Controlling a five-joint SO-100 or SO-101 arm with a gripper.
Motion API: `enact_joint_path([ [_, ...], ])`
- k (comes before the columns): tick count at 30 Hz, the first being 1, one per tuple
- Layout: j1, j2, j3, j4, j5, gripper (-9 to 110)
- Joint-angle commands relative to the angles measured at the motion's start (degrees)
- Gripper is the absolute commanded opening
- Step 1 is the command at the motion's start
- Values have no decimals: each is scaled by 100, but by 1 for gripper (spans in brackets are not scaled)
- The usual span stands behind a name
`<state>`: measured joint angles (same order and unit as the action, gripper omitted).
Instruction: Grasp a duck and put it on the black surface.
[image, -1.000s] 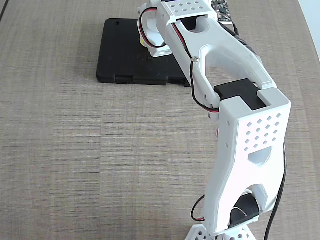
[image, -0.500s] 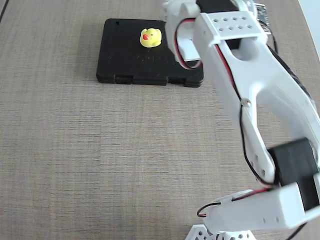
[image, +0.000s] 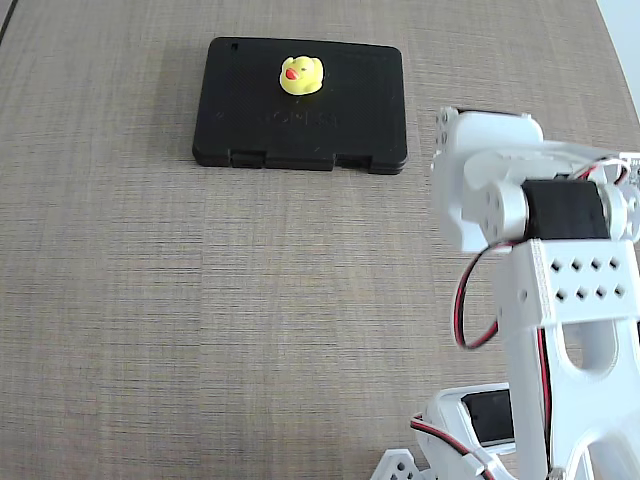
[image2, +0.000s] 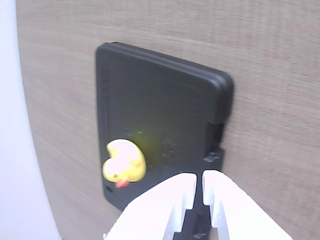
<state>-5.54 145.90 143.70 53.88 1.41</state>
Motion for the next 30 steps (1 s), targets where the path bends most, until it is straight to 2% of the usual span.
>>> enact_joint_path([
  [1, 97, 1406, 738, -97, -35, 2],
  [11, 369, 3226, 2285, -97, -35, -1],
  [16, 694, 3630, 2769, -97, 0, -1],
  [30, 756, 4465, 3560, -26, 35, -1],
])
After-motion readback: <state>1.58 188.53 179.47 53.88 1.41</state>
